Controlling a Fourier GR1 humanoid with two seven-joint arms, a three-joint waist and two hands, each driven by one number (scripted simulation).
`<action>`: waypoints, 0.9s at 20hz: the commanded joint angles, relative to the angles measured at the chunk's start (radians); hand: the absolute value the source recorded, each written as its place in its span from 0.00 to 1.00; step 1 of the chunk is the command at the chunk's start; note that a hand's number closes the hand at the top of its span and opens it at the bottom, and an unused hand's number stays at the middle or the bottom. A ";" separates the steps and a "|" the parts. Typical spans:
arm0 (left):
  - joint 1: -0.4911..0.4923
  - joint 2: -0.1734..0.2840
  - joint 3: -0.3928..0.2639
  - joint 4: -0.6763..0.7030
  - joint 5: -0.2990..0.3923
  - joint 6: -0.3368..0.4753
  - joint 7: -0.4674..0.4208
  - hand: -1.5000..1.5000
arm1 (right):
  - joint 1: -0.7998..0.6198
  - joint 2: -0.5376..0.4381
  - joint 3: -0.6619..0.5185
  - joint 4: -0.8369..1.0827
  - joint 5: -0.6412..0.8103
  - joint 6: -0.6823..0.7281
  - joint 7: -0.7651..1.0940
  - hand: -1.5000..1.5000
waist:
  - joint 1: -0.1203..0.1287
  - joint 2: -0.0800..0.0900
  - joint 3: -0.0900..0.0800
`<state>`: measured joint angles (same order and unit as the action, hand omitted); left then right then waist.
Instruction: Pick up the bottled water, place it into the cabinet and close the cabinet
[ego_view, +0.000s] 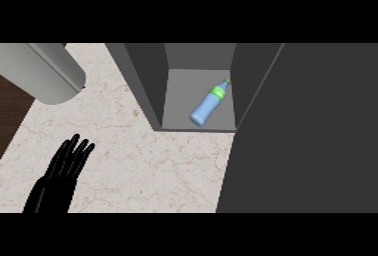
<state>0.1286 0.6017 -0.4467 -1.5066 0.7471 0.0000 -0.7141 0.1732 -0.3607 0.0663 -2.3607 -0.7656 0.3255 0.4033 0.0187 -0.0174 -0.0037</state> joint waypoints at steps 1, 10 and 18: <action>0.089 0.086 0.042 -0.029 -0.011 -0.041 -0.051 0.00 | -0.023 0.017 0.125 -0.234 0.200 -0.093 0.063 1.00 | 0.003 -0.001 -0.002; 0.138 0.189 0.117 -0.153 0.055 -0.073 0.006 0.00 | -0.344 0.066 0.382 -0.103 0.302 -0.288 0.128 1.00 | 0.006 -0.006 -0.004; 0.178 0.248 0.162 -0.235 0.096 -0.114 0.030 0.00 | -0.658 0.334 0.681 0.171 0.563 -0.542 0.188 1.00 | 0.018 -0.003 -0.003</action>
<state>0.2859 0.8155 -0.3115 -1.7027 0.8226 -0.0878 -0.6910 -0.3594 -0.1492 0.6223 -2.2644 -0.3764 -0.0977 0.5541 0.0289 -0.0213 -0.0066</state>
